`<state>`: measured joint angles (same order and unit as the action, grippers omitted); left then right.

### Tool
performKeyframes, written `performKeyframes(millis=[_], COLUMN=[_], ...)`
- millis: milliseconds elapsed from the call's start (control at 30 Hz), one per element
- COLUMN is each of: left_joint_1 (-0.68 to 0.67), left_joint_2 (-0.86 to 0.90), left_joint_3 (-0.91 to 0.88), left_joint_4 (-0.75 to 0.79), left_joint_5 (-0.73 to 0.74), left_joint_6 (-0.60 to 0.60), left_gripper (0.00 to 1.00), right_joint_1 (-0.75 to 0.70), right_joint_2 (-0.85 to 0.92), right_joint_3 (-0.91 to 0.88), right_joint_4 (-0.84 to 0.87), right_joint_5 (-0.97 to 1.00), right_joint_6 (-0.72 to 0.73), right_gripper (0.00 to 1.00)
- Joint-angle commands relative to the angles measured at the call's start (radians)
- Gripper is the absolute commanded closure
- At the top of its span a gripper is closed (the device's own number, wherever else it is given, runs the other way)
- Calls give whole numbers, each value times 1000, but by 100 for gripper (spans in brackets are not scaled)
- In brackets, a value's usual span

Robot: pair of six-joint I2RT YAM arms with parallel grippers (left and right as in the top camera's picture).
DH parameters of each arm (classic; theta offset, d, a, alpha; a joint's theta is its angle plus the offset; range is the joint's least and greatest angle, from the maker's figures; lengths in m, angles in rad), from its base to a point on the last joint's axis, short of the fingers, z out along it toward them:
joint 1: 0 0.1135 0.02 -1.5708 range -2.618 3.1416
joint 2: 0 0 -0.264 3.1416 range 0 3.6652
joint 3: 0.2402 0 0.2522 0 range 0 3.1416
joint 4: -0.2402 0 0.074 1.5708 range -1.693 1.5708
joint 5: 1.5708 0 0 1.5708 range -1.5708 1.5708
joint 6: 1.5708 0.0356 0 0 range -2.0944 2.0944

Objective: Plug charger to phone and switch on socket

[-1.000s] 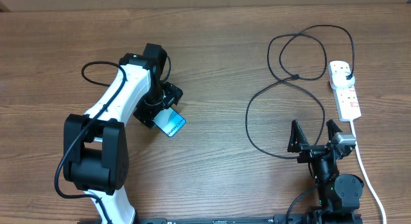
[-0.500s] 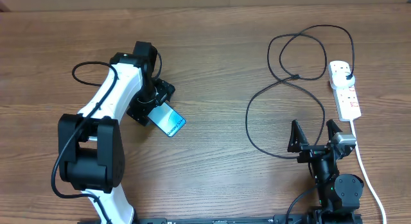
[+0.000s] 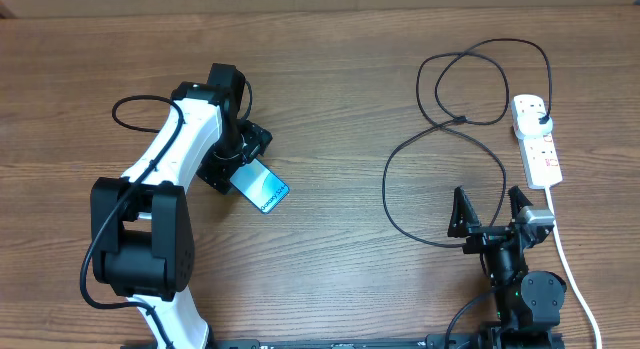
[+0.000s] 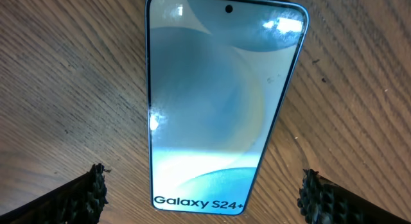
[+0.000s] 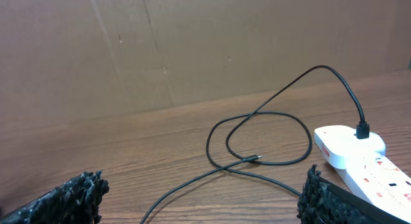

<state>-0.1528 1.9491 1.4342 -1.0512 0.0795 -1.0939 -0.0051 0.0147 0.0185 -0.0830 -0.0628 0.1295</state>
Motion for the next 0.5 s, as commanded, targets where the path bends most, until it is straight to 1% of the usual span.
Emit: performKeyframes(millis=[0,467], left_joint_1=[1,1], left_joint_2=[14,14], left_joint_3=[14,5], left_joint_4=[2,13], left_joint_5=[-24,-35], left_joint_6=[-14,-14], left_gripper=[0,0], right_joint_1=[1,1], right_joint_2=[-10,-10], right_joint_3=[-10,-10], right_joint_4=[2,2], right_joint_5=[10,10], right_joint_6=[-8,-8], right_gripper=[0,0])
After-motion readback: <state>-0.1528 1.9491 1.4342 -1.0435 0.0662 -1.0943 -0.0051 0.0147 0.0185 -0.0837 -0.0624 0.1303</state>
